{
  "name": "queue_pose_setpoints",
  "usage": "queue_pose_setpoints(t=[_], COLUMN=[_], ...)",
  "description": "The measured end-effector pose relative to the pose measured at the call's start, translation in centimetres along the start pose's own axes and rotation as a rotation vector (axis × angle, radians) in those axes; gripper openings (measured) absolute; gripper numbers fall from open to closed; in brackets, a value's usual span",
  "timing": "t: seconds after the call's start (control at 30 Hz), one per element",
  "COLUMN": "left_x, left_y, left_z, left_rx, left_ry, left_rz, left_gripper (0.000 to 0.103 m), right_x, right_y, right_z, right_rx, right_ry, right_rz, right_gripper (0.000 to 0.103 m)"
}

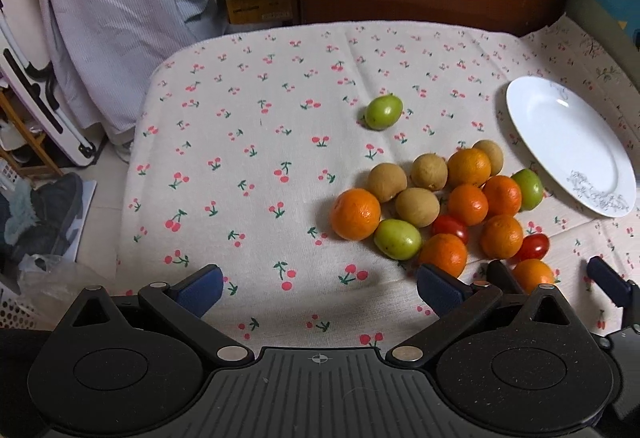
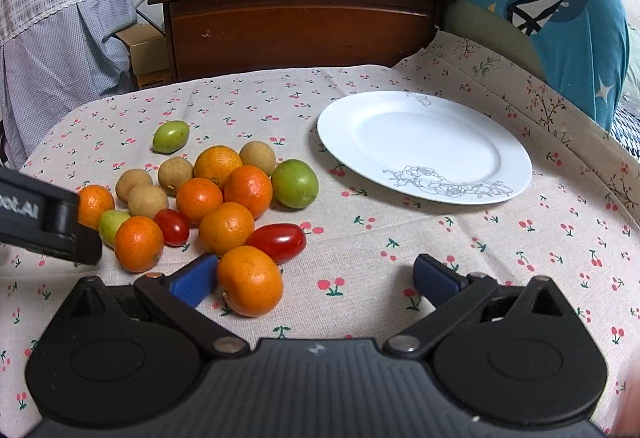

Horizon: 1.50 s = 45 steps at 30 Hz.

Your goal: Organize fruits

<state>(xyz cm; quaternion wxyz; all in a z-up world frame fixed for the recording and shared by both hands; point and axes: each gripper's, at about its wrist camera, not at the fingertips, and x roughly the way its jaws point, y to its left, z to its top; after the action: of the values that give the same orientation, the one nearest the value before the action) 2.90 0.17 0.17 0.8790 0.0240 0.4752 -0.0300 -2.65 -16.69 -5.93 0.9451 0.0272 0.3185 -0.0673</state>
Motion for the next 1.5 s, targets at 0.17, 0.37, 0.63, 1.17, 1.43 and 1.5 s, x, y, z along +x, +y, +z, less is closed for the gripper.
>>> queue_pose_setpoints(t=[0.17, 0.37, 0.63, 1.17, 1.43, 1.5], left_x=[-0.7, -1.3, -2.6, -5.6, -6.6, -7.0], left_y=[-0.4, -0.6, -0.9, -0.4, -0.5, -0.6], left_z=[-0.3, -0.7, -1.4, -2.2, -2.3, -2.4], left_rx=[0.026, 0.046, 0.046, -0.039, -0.016, -0.013], left_ry=[-0.022, -0.03, -0.037, -0.061, -0.065, -0.083], left_rz=[0.007, 0.012, -0.006, -0.061, -0.02, -0.014], left_gripper=[0.103, 0.103, 0.103, 0.103, 0.103, 0.103], right_x=[0.0, 0.0, -1.0, -6.1, -7.1, -7.5], right_y=[0.0, 0.0, -0.6, -2.2, -3.3, -3.4], right_z=[0.0, 0.0, 0.6, 3.7, 4.6, 4.8], right_rx=[0.0, 0.0, -0.074, -0.061, -0.02, -0.01], right_ry=[0.0, 0.003, 0.106, 0.199, 0.203, 0.208], right_rz=[0.0, -0.001, 0.072, 0.003, -0.044, -0.033], right_gripper=[0.102, 0.102, 0.102, 0.102, 0.102, 0.102])
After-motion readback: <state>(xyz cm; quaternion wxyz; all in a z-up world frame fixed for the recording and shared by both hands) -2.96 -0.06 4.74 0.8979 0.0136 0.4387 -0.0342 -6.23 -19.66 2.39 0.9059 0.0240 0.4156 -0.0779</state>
